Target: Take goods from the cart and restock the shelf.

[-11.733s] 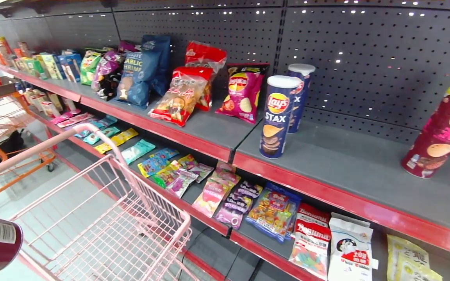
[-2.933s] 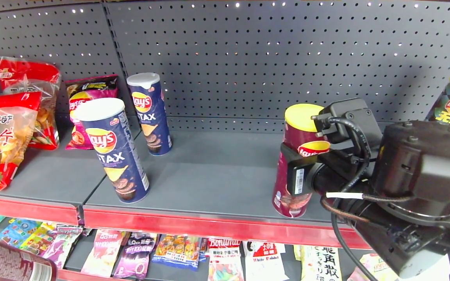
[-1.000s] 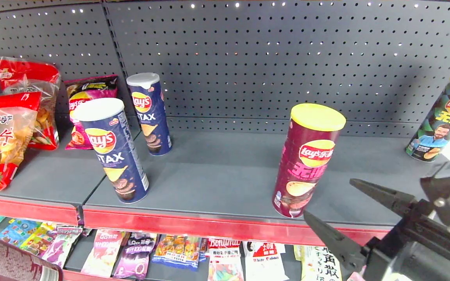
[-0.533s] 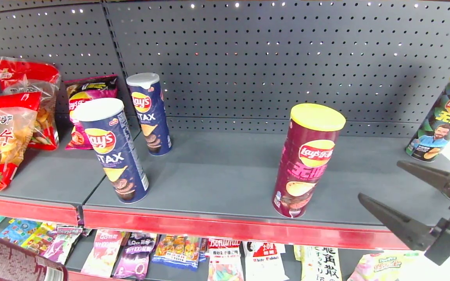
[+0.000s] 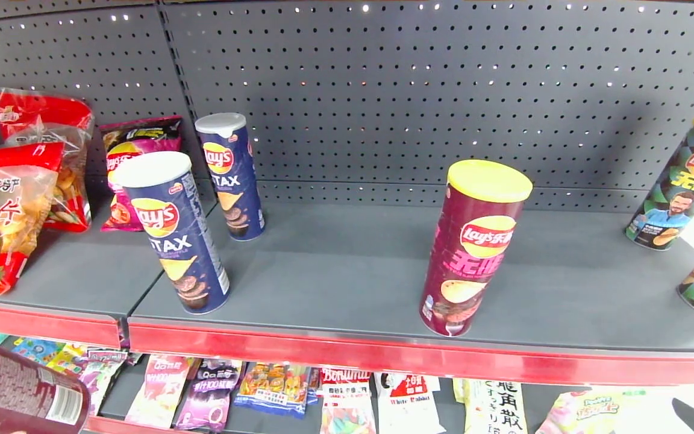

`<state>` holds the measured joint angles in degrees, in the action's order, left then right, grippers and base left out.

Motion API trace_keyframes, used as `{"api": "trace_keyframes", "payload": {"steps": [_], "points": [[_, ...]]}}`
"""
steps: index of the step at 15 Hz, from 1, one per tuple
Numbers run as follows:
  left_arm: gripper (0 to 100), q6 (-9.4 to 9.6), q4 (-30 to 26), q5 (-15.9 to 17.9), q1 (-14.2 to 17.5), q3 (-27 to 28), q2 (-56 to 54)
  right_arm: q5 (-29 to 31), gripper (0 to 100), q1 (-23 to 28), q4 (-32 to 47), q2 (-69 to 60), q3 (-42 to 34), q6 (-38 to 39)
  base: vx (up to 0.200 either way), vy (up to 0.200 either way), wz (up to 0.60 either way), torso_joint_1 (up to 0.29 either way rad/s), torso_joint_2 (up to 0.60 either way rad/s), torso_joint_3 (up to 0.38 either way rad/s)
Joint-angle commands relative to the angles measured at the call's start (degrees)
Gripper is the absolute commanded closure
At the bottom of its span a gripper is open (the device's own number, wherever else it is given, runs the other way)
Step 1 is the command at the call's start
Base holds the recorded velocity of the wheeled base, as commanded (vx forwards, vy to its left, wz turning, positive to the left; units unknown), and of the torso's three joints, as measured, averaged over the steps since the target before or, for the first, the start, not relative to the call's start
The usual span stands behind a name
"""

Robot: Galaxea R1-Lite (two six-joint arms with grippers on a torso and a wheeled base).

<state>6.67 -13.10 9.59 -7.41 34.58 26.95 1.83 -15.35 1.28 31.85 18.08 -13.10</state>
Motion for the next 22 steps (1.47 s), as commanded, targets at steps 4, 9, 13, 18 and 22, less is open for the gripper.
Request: {"api": "trace_keyframes", "payload": {"steps": [4,9,13,18,22], "points": [[100,2.56,-1.92,0.07,0.03,-0.04,-1.29,3.62,0,3.48,21.31,-21.48,3.10,-0.52,0.000,0.000,0.00,0.000,0.00,0.000],[100,-3.42,-2.10,-1.60,0.29,0.40,-1.47,7.49,0,14.21,20.69,-20.60,2.93,0.54,0.000,0.000,0.00,0.000,0.00,0.000],[100,-3.59,-2.10,-1.95,0.29,0.92,-1.82,7.58,0,15.70,20.78,-23.15,0.29,-2.45,0.000,0.000,0.00,0.000,0.00,0.000],[100,-3.68,-2.72,-1.33,0.03,3.38,-1.99,7.66,0,15.44,20.69,-28.34,-3.23,-5.00,0.000,0.000,0.00,0.000,0.00,0.000],[100,-4.65,-5.62,-0.72,-0.06,4.18,-2.78,7.49,0,15.35,20.52,-28.34,-3.75,-5.62,0.000,0.000,0.00,0.000,0.00,0.000]]}}
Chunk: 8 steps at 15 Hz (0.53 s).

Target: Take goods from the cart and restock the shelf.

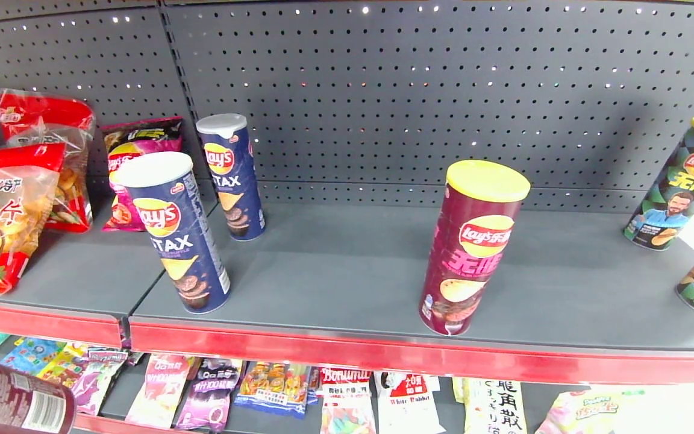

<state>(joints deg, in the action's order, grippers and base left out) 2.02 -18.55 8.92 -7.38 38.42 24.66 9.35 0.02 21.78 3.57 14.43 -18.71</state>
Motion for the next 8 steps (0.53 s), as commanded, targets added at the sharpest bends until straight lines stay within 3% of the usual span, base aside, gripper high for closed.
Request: {"api": "trace_keyframes", "payload": {"steps": [1,7,8], "points": [[100,-1.06,-1.92,1.10,-0.10,0.34,-1.46,-0.03,0,-0.02,0.01,-0.76,-0.63,-0.18,0.000,0.000,-0.60,-0.002,0.00,-0.002],[100,-1.06,-3.86,2.85,-0.10,-0.28,-2.51,-0.12,0,-0.02,0.01,-2.61,-1.69,-1.85,0.000,0.000,-0.60,0.010,0.01,0.005],[100,-1.06,-3.86,2.85,-0.10,-0.37,-2.43,-0.12,0,-0.02,0.01,-2.78,-1.78,-1.85,0.000,0.000,0.00,0.000,0.00,0.000]]}}
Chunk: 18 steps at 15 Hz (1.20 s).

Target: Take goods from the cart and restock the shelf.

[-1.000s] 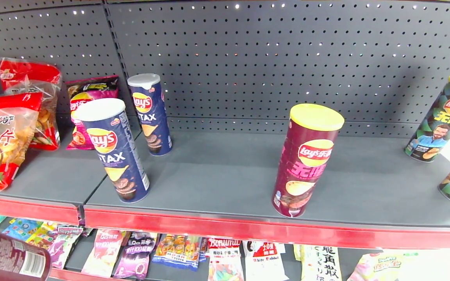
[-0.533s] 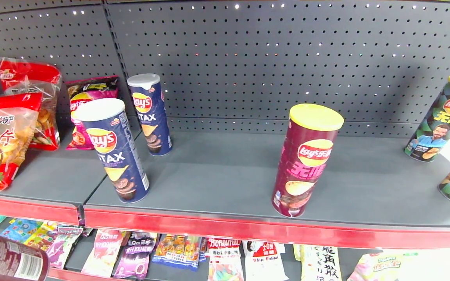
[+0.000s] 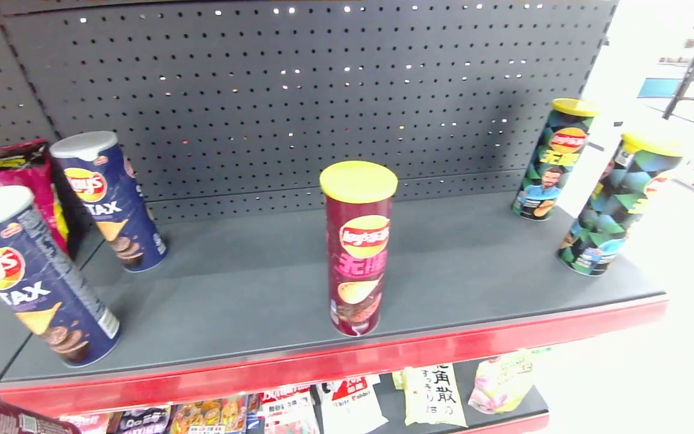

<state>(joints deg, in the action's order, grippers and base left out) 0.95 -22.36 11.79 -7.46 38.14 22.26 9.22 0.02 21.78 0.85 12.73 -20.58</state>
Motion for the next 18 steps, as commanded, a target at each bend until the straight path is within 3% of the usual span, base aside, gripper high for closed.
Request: {"api": "trace_keyframes", "payload": {"steps": [1,4,6,10,12,15,18], "points": [[100,0.02,-0.05,0.08,-0.01,-0.09,-0.02,-0.08,0,-0.02,0.01,-0.24,0.02,0.01,0.000,0.000,0.00,0.000,0.00,0.000],[100,-0.07,0.21,0.16,-0.01,0.09,0.24,-0.08,0,-0.02,0.01,-0.77,-0.07,0.19,0.000,0.000,0.00,0.000,0.00,0.000],[100,-0.07,0.38,2.45,-0.01,0.53,1.47,-0.08,0,-0.02,-0.52,-0.85,-0.16,1.77,0.000,0.000,0.00,0.000,0.00,0.000],[100,0.02,2.49,4.56,-0.01,0.53,4.20,-3.59,0,-0.02,-7.19,-0.85,-4.64,16.45,0.000,0.000,0.00,0.000,0.00,0.000],[100,0.02,4.60,5.00,-0.01,0.09,5.25,-4.56,0,-0.02,-11.06,-0.85,-6.22,16.80,0.000,0.000,0.00,0.000,0.00,0.000],[100,0.02,6.45,5.00,-0.01,-0.18,6.83,-12.91,0,-0.02,-15.02,-0.85,-8.24,17.50,0.000,0.000,0.00,0.000,0.00,0.000],[100,-0.07,6.63,7.28,-0.01,-0.44,6.48,-11.94,0,-0.02,-15.72,-0.77,-8.68,20.31,0.000,0.000,0.00,0.000,0.00,0.000]]}}
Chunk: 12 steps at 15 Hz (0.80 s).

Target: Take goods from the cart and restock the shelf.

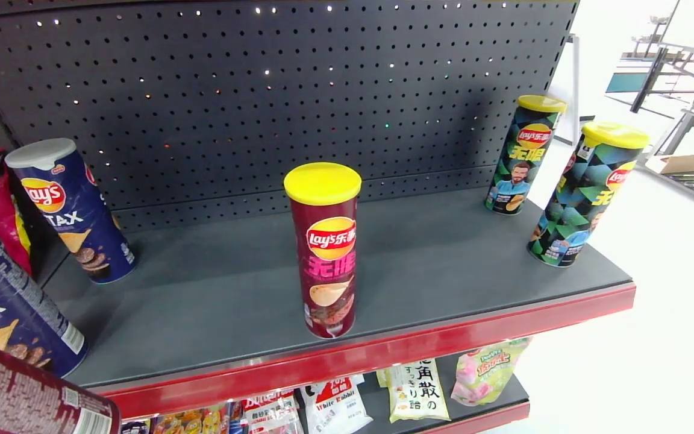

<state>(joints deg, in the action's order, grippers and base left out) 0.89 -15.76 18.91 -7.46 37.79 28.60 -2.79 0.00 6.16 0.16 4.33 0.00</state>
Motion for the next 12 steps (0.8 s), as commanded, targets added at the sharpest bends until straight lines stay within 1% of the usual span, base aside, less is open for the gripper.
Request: {"api": "trace_keyframes", "payload": {"steps": [1,2,3,5,8,10,12], "points": [[100,-0.19,0.03,0.78,-0.01,-0.17,-0.30,0.68,0,0.00,-3.34,-0.07,-2.83,-1.76,0.000,0.000,0.00,0.000,0.00,0.000],[100,-0.80,0.03,0.87,-0.01,-0.26,-0.47,2.70,0,0.09,-7.04,-0.16,-4.33,-0.53,0.000,0.000,0.00,0.000,0.00,0.000],[100,-0.98,0.12,1.31,-0.01,-0.26,-0.39,3.06,0,0.00,-5.37,-0.16,-3.98,-0.26,0.000,0.000,0.00,0.000,0.00,0.000],[100,-1.07,0.82,2.98,-0.01,-0.26,-0.21,1.74,0,0.00,-5.54,-0.16,-4.15,-0.09,0.000,0.000,0.00,0.000,0.00,0.000],[100,-0.98,1.08,3.68,-0.10,-0.17,0.14,1.74,0,0.00,-5.54,-0.16,-4.15,-0.18,0.000,0.000,0.00,0.000,0.00,0.000],[100,-0.89,1.35,7.90,-0.10,-1.32,0.14,1.74,0,0.00,-5.54,-0.16,-4.15,-0.18,0.000,0.000,0.00,0.000,0.00,0.000],[100,-0.71,1.61,8.43,-0.10,-1.76,2.07,1.74,0,0.00,-5.54,-0.16,-4.15,-0.18,0.000,0.000,0.00,0.000,0.00,0.000]]}}
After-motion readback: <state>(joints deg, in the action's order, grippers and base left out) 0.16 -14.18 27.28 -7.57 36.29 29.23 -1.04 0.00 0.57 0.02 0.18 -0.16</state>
